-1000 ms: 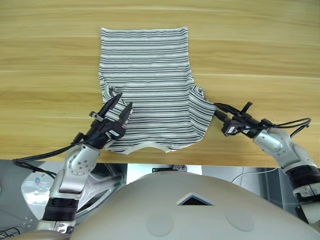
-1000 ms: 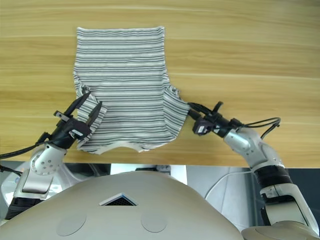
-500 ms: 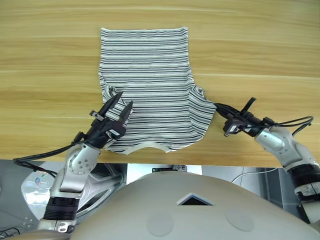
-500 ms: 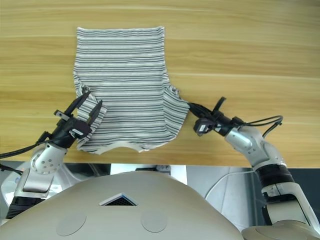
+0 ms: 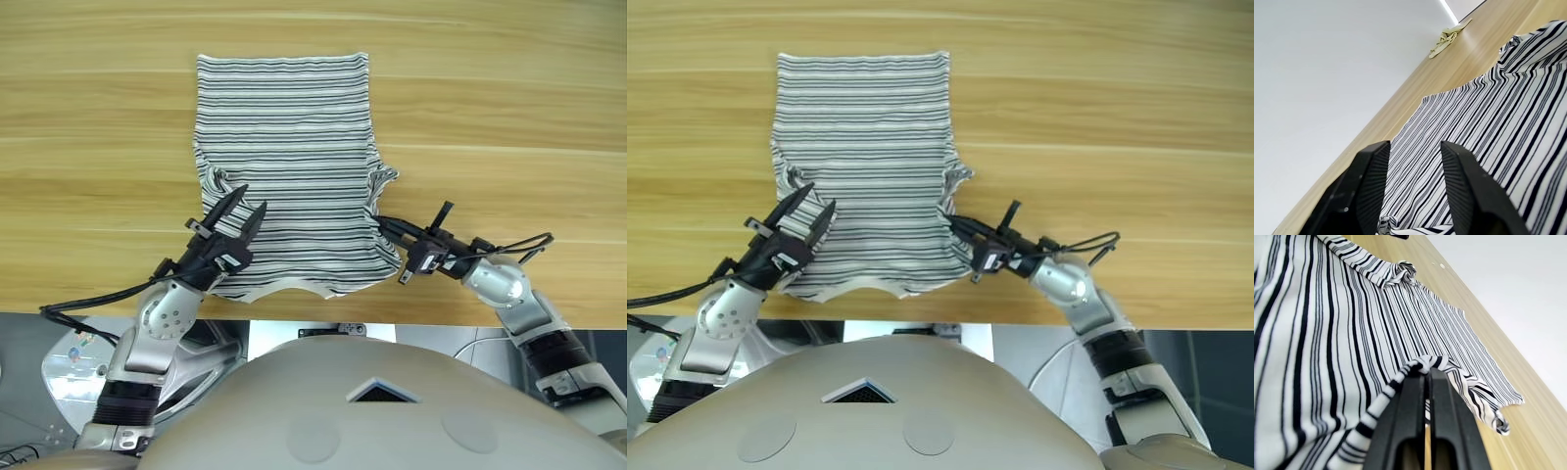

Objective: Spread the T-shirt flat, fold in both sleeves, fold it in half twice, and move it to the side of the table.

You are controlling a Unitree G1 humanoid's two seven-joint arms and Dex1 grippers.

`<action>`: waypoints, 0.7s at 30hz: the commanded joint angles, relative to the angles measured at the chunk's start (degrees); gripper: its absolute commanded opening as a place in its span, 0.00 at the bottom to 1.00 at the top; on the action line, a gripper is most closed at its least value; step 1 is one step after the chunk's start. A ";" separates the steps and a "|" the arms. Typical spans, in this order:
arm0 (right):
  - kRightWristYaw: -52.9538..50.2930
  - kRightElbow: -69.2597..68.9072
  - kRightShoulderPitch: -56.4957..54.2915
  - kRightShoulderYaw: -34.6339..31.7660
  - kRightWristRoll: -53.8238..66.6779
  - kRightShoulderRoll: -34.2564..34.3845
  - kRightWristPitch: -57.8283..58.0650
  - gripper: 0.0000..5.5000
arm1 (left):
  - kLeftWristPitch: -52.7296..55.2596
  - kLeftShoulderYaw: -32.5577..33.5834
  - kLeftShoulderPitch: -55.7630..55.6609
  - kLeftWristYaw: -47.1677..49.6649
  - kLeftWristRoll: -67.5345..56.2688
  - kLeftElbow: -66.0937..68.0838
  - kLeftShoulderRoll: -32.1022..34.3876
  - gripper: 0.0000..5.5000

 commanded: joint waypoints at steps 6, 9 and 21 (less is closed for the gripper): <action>1.14 3.43 -4.20 2.32 -5.47 4.16 0.98 0.00 | -0.23 -1.09 -0.93 -0.22 0.58 0.81 -0.71 0.35; 1.70 4.00 -4.68 3.16 -7.12 3.81 0.40 0.00 | -0.17 -1.35 -0.96 -0.33 0.57 0.86 -0.84 0.35; 5.59 3.88 -4.61 5.73 -7.24 2.43 -2.20 0.34 | -0.04 -1.25 -1.10 -0.72 0.49 2.00 0.65 0.35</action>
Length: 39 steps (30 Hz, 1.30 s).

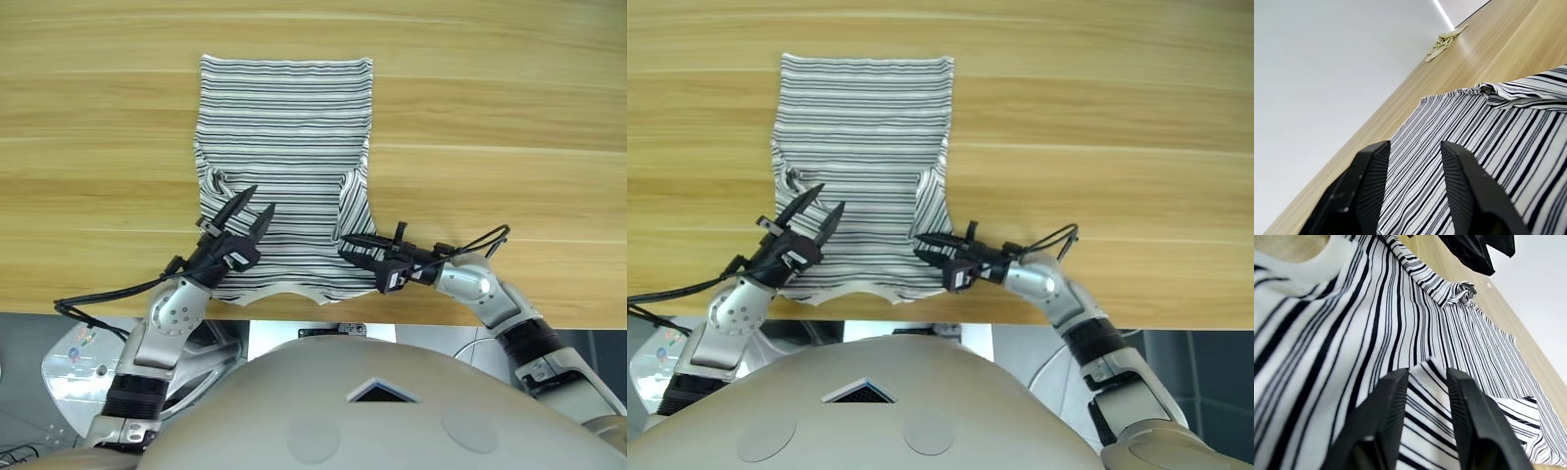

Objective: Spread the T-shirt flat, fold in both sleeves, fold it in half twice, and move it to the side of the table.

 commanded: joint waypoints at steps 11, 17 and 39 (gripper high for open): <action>-2.41 -11.93 5.46 -16.01 20.31 -5.01 3.23 0.34 | 1.49 26.16 4.19 6.03 -3.25 -1.84 6.33 0.35; -7.59 -2.67 12.87 -21.92 -0.73 -11.68 1.93 0.34 | -1.17 28.47 9.11 10.17 15.29 5.34 12.60 0.35; -11.99 -9.15 21.53 -17.17 -14.82 -20.21 -1.29 0.34 | -7.61 6.00 14.49 -11.00 11.57 1.48 20.30 0.35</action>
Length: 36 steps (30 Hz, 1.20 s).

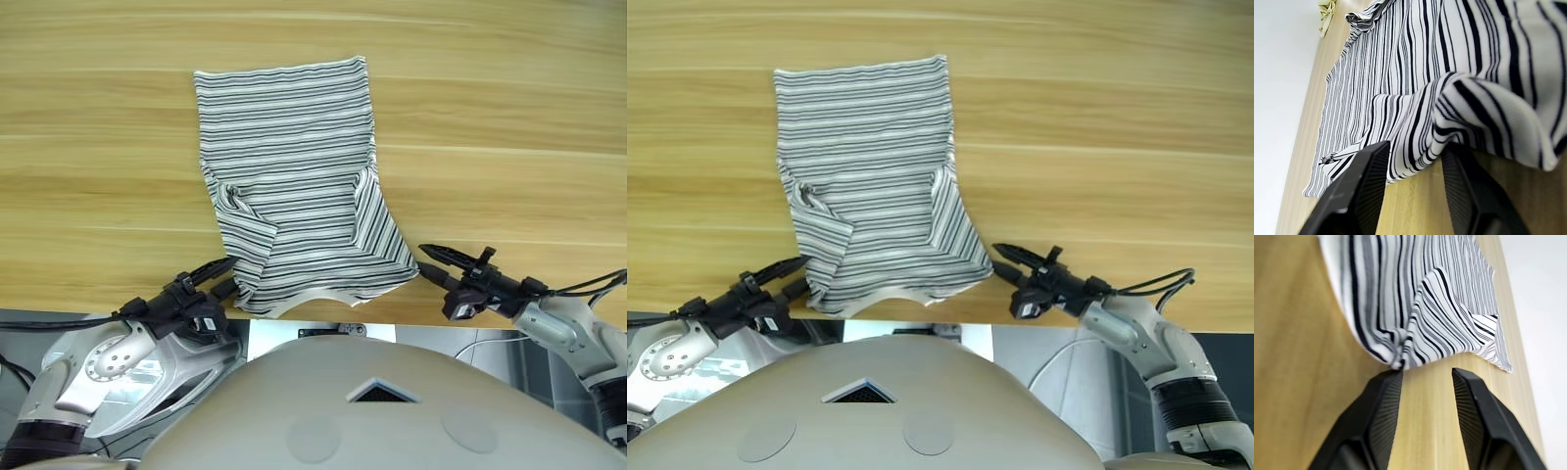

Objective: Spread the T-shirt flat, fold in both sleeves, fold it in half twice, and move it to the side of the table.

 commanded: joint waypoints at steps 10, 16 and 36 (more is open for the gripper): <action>6.32 2.52 -4.35 5.45 -1.01 -2.34 -0.59 0.34 | 0.20 -7.46 -2.78 -4.58 1.90 0.97 3.05 0.35; 7.61 1.63 -4.71 7.37 -0.54 -3.24 -1.48 0.34 | -0.23 -9.30 -4.35 -4.86 1.23 1.87 4.05 0.35; 9.88 4.02 -8.56 9.83 3.90 -1.49 -0.53 0.00 | -3.17 -10.18 -6.96 -3.28 -2.45 7.23 6.02 0.00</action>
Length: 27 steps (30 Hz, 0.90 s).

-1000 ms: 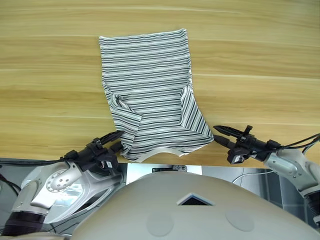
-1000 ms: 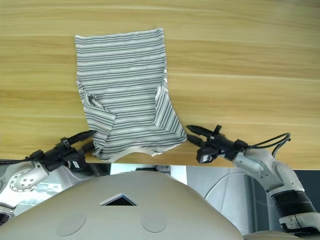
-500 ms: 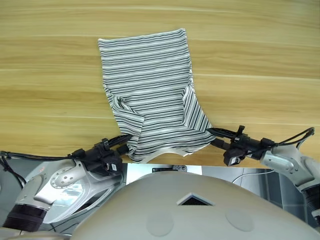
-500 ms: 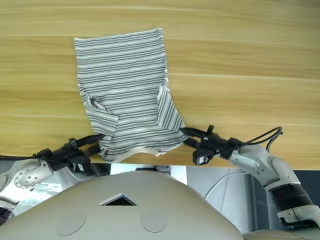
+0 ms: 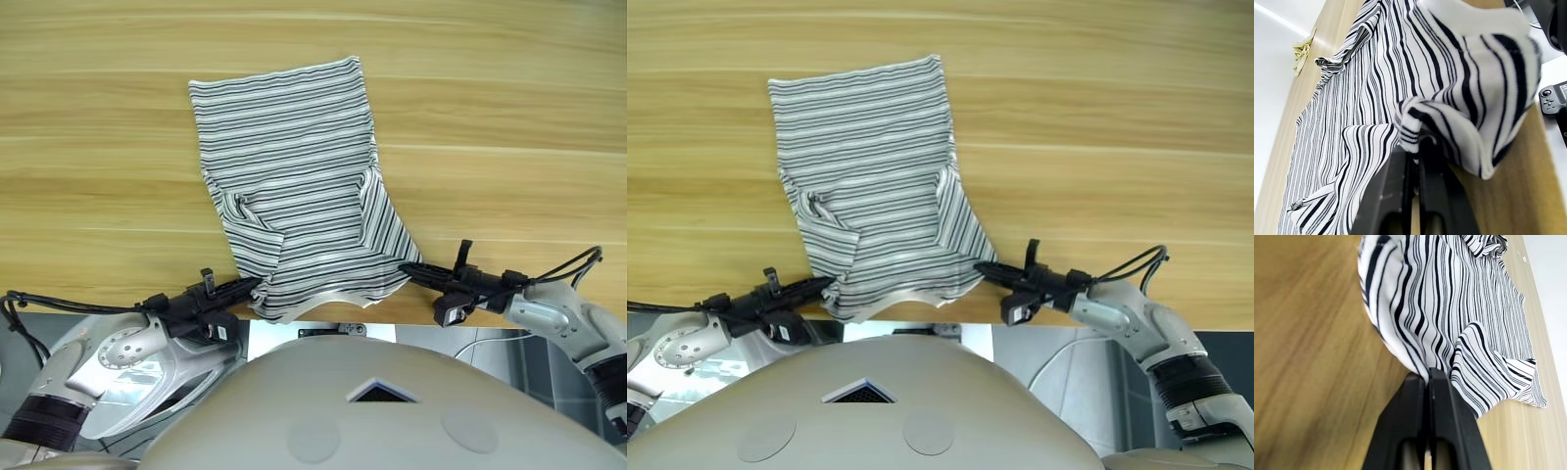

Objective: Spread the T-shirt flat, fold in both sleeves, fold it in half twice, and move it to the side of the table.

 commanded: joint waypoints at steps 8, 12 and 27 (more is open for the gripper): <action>6.21 -10.06 5.85 1.54 16.72 -2.98 0.48 0.00 | -1.44 1.76 1.99 -1.00 -12.30 -0.92 -0.27 0.00; 8.70 -17.01 10.99 -0.90 29.36 -7.14 1.68 0.00 | -1.82 5.23 9.20 -1.38 -17.34 -9.63 0.45 0.00; 14.06 -9.20 -8.20 0.17 34.17 9.68 12.49 0.00 | 11.71 4.69 -8.20 -3.30 -31.03 -1.02 -11.69 0.00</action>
